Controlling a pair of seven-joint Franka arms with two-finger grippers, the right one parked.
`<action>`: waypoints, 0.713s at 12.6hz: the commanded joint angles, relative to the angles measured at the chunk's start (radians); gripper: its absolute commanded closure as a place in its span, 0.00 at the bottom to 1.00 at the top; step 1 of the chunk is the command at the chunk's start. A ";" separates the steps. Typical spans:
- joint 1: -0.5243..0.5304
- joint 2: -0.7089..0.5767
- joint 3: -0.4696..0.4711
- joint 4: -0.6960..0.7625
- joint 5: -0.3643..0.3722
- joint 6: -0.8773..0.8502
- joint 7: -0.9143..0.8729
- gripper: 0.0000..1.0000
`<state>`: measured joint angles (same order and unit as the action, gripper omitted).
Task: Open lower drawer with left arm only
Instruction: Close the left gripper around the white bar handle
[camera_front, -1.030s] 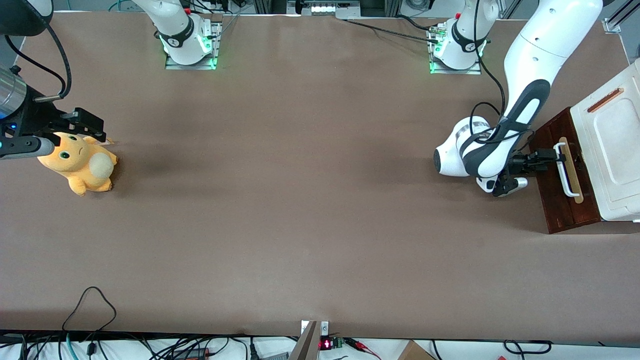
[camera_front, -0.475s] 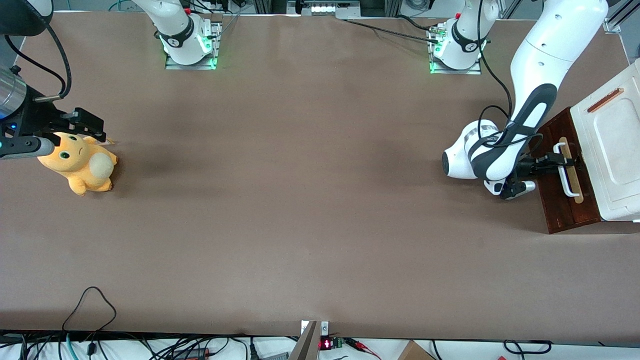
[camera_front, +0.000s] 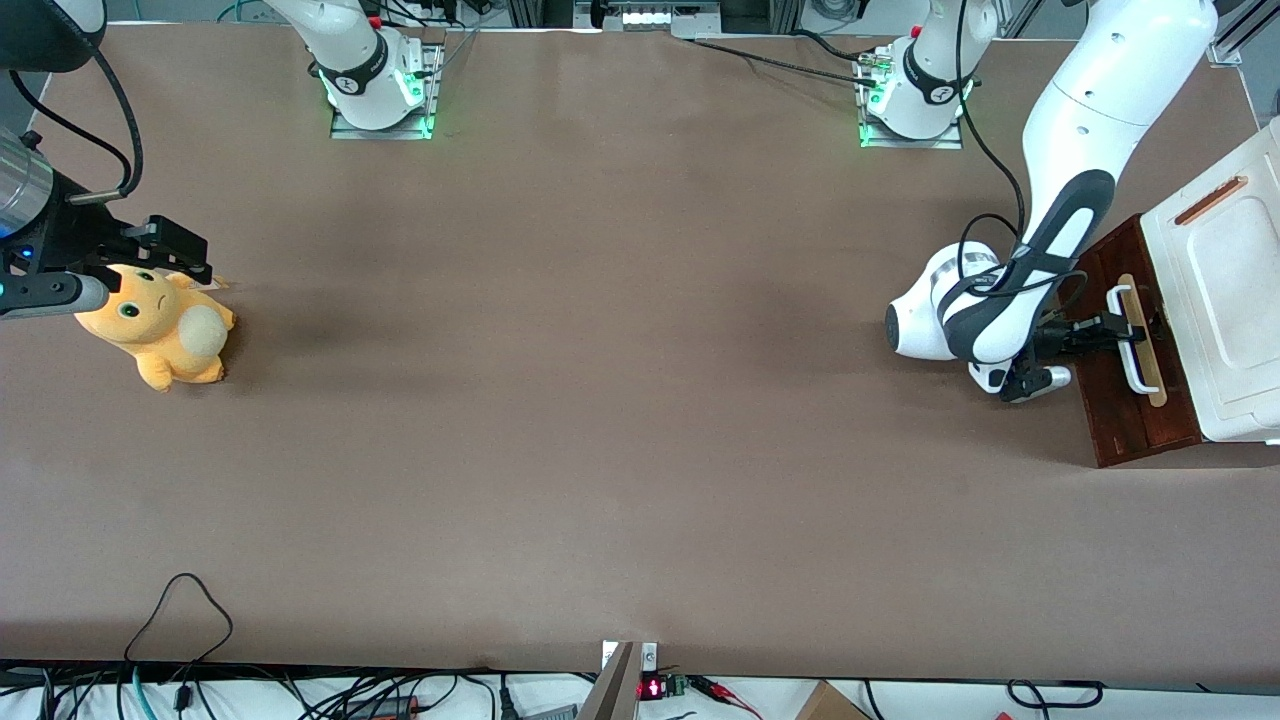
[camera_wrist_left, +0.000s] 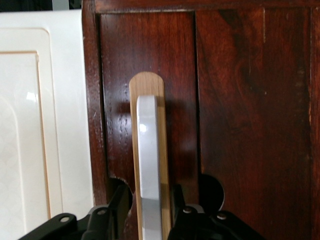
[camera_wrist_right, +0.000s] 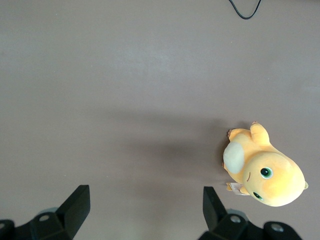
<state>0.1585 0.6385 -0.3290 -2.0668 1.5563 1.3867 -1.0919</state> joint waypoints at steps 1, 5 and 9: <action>0.015 0.013 0.010 0.022 0.037 0.015 0.037 0.58; 0.016 0.016 0.010 0.022 0.037 0.020 0.037 0.70; 0.015 0.016 0.010 0.024 0.037 0.020 0.037 0.92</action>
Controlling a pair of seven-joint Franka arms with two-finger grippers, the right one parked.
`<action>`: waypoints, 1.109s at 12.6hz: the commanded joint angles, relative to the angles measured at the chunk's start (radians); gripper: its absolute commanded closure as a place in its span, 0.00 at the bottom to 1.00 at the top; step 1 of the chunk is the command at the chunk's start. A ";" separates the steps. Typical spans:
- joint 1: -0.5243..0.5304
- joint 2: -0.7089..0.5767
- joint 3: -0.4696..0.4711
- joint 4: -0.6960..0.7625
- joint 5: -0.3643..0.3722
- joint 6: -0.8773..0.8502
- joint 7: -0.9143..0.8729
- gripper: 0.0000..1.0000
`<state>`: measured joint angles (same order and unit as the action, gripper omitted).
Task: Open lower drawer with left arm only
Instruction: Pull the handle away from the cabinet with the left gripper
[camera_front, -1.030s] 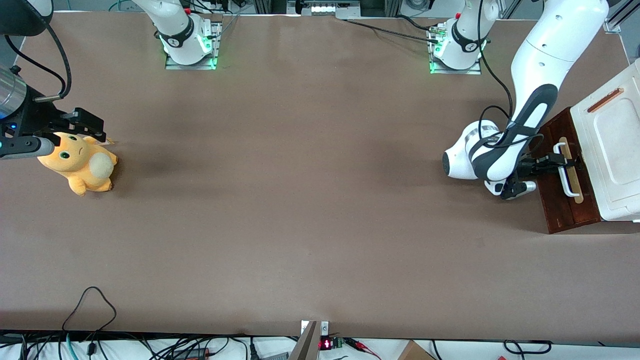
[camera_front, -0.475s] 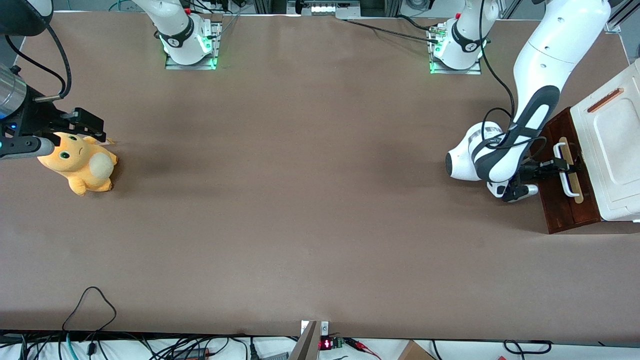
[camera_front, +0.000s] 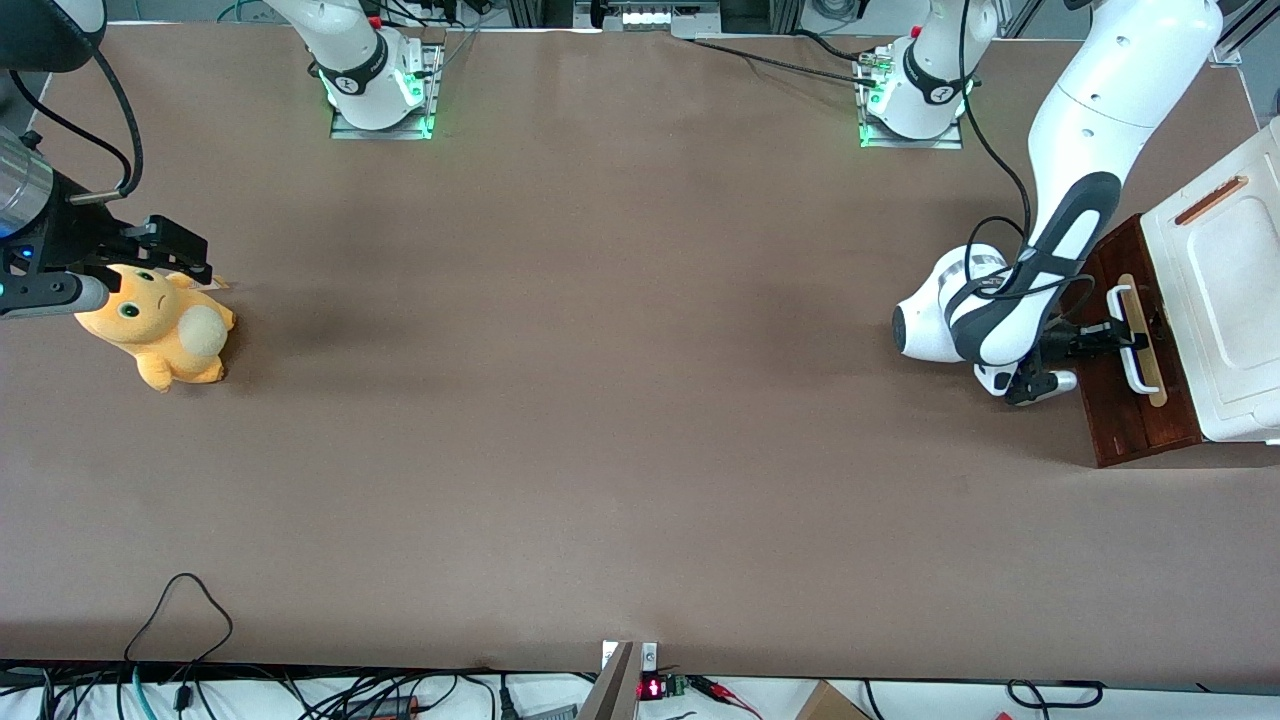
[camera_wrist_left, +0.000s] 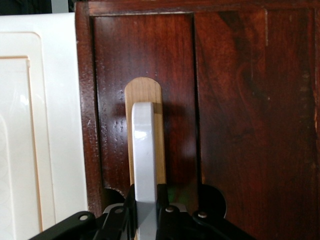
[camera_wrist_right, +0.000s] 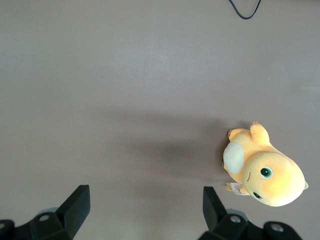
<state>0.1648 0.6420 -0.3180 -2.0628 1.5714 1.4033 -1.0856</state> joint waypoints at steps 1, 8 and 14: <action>0.010 0.012 -0.001 0.020 0.022 0.003 0.030 0.96; -0.001 0.004 -0.039 0.033 0.024 0.002 0.035 1.00; -0.060 0.004 -0.157 0.058 0.009 -0.026 0.036 0.99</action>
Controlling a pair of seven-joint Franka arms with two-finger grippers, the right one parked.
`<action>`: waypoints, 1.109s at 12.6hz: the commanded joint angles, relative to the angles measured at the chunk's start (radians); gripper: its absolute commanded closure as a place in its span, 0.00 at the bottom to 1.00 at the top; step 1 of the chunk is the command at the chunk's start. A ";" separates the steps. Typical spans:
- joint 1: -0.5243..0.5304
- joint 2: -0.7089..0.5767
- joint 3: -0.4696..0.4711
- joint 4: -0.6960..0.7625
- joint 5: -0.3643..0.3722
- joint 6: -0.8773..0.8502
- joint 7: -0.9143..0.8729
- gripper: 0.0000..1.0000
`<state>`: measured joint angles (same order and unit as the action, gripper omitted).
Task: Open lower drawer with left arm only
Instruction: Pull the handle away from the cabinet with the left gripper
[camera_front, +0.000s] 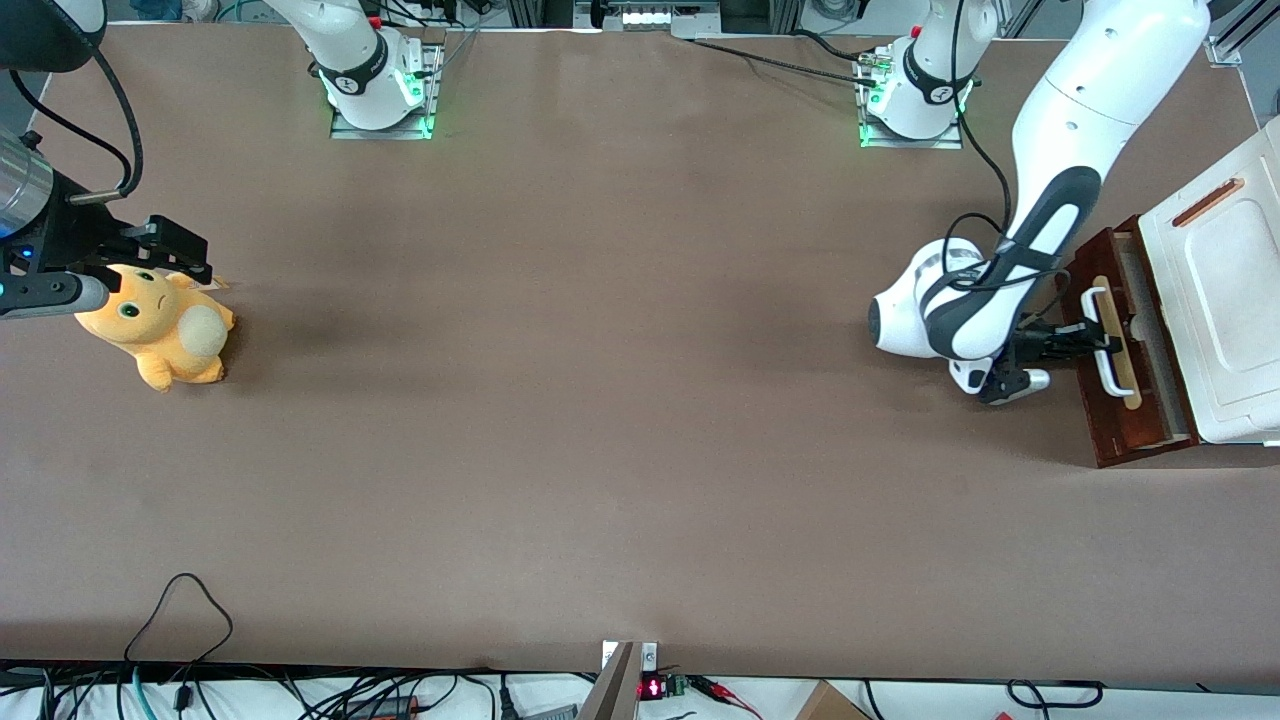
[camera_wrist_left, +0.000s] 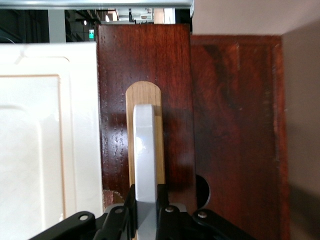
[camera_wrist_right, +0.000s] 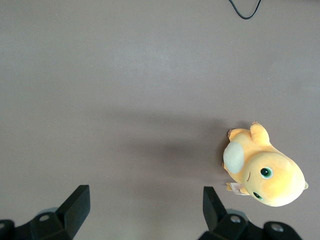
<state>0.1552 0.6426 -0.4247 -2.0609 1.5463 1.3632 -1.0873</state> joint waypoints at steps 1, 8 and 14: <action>-0.057 0.003 -0.071 0.056 0.034 0.013 0.038 0.98; -0.071 0.009 -0.100 0.059 0.032 0.008 0.040 0.42; -0.065 -0.067 -0.101 0.064 -0.044 0.036 0.093 0.00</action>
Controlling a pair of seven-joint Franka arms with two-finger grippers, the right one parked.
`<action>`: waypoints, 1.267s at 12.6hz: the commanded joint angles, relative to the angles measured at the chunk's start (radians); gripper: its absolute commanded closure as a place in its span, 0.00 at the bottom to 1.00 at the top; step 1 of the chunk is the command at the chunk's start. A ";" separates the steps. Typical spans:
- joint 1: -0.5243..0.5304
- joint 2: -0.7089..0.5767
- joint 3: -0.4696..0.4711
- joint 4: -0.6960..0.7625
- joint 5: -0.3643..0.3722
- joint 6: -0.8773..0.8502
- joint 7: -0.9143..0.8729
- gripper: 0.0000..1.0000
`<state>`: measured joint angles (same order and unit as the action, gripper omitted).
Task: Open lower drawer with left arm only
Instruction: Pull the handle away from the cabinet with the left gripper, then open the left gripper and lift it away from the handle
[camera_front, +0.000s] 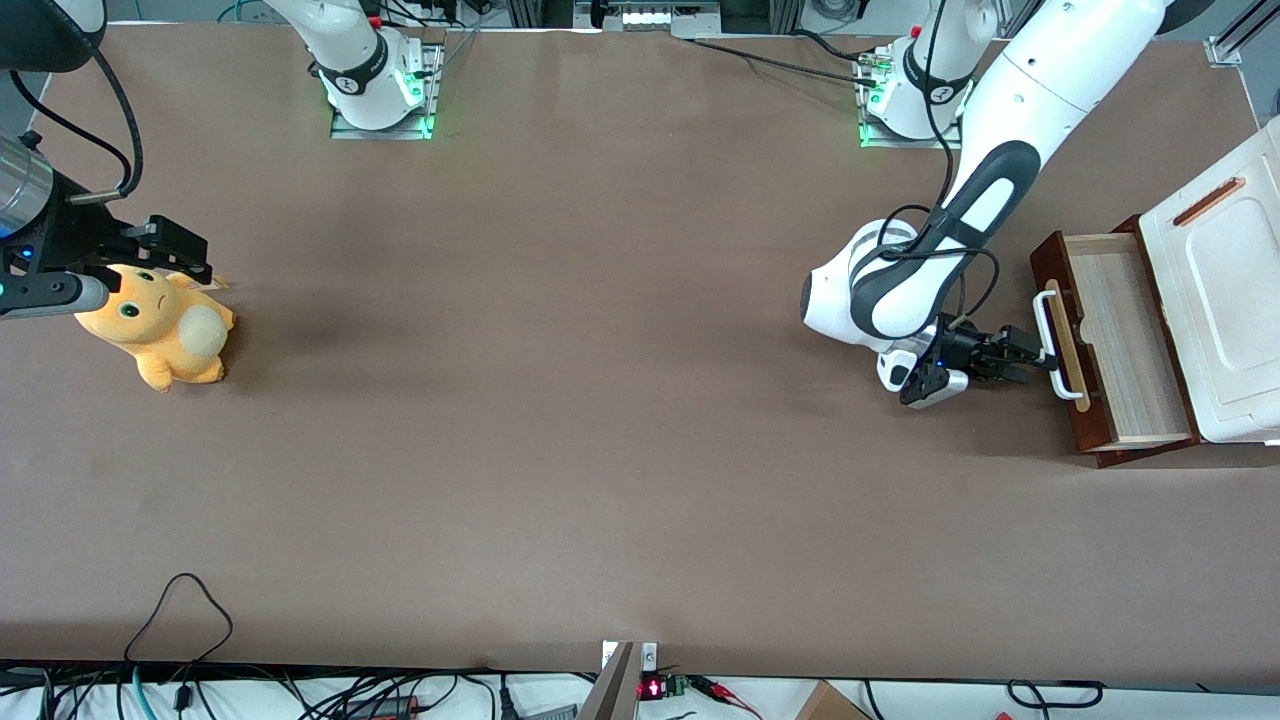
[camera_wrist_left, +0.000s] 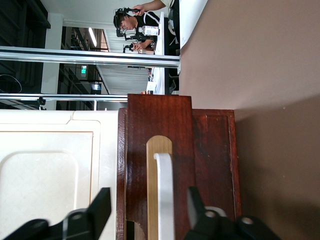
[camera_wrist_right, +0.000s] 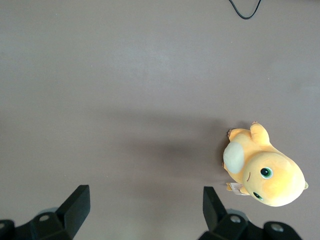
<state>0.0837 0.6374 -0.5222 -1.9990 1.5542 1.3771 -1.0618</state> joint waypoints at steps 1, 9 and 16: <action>0.007 -0.090 -0.006 0.031 -0.109 0.057 0.098 0.00; 0.031 -0.436 0.060 0.186 -0.900 0.257 0.478 0.00; 0.005 -0.631 0.427 0.296 -1.526 0.257 1.024 0.00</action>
<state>0.1059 0.0417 -0.1581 -1.6996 0.1120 1.6269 -0.1351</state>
